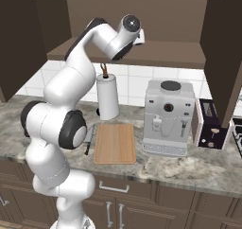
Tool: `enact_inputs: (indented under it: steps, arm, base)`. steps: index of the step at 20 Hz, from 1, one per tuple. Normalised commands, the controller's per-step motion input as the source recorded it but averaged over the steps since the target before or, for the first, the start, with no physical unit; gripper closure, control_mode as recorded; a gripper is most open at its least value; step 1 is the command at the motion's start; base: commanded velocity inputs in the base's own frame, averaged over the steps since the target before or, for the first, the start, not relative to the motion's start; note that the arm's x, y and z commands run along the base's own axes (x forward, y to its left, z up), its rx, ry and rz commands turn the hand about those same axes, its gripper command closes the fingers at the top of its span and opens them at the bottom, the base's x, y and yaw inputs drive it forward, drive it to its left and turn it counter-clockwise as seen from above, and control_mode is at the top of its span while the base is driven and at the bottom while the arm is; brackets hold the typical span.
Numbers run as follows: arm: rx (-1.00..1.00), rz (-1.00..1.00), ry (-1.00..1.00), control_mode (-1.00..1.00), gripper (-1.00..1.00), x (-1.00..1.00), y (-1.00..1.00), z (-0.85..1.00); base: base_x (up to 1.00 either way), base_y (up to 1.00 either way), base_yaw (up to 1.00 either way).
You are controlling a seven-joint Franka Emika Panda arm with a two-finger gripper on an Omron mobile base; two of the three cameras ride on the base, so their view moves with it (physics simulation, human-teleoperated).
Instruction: Pick the bread, place it on the cutting board, pick the jam, place it on the counter, and close the cabinet.
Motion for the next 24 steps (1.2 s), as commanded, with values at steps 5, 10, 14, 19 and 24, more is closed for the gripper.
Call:
enact_inputs:
  steps: [5,10,14,19,24]
  arm:
    - [0.0,0.02,0.0,-1.0,-1.0,0.02,0.0,-0.07]
    - [0.0,0.02,0.0,-1.0,-1.0,0.0,0.0,-0.1]
    - [0.0,0.03,0.0,-1.0,-1.0,0.0,0.0,-0.13]
    - [0.0,0.04,0.0,-1.0,-1.0,0.07,0.0,-0.03]
    - [0.0,0.06,-0.01,-1.0,-1.0,0.24,0.0,0.0]
  base:
    - [0.0,0.0,0.0]
    - [0.0,0.0,0.0]
    - [0.0,0.0,0.0]
    - [0.0,0.0,0.0]
    - [0.0,0.0,0.0]
